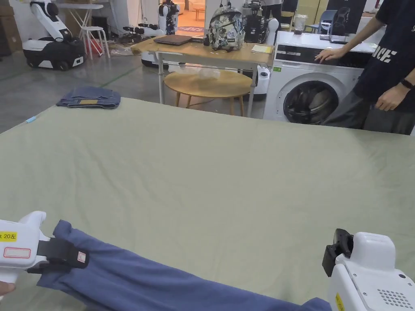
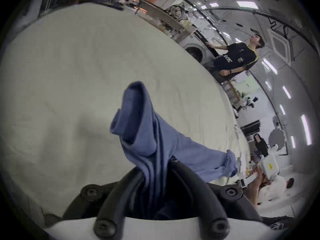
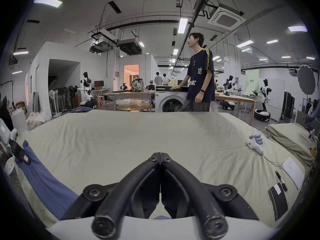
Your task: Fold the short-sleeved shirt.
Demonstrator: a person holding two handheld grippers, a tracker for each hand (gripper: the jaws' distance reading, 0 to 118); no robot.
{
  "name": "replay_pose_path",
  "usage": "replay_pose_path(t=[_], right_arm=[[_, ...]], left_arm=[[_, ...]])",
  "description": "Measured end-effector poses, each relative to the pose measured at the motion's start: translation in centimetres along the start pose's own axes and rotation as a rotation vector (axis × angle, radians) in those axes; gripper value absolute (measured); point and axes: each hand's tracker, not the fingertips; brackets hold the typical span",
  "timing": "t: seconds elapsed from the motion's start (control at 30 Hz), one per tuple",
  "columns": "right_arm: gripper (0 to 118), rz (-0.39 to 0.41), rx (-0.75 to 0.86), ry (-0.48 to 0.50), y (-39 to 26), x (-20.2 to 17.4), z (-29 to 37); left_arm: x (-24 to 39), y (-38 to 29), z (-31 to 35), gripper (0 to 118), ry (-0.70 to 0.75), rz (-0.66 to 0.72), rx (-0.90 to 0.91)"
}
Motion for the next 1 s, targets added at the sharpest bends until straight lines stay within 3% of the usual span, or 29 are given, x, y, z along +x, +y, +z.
replay_pose_path(t=[0.17, 0.33, 0.53, 0.77, 1.0], right_arm=[[0, 0.005, 0.005, 0.021, 0.1, -0.8, -0.2], [0, 0.013, 0.004, 0.035, 0.0, -1.1, -0.2], [0, 0.022, -0.003, 0.031, -0.3, -0.8, 0.0], [0, 0.013, -0.022, 0.004, -0.8, 0.3, 0.2], [0, 0.018, -0.036, -0.014, -1.2, 1.0, 0.7]], left_arm=[[5.1, -2.0, 1.1, 1, -0.035, 0.008, 0.009], [7.3, -1.5, 0.3, 1, -0.216, 0.039, -0.004], [13.0, -2.3, -3.0, 1, -0.276, 0.005, -0.072], [18.3, -5.1, -11.6, 2, -0.236, -0.045, -0.235], [20.4, -8.1, -19.7, 1, -0.008, -0.126, -0.351]])
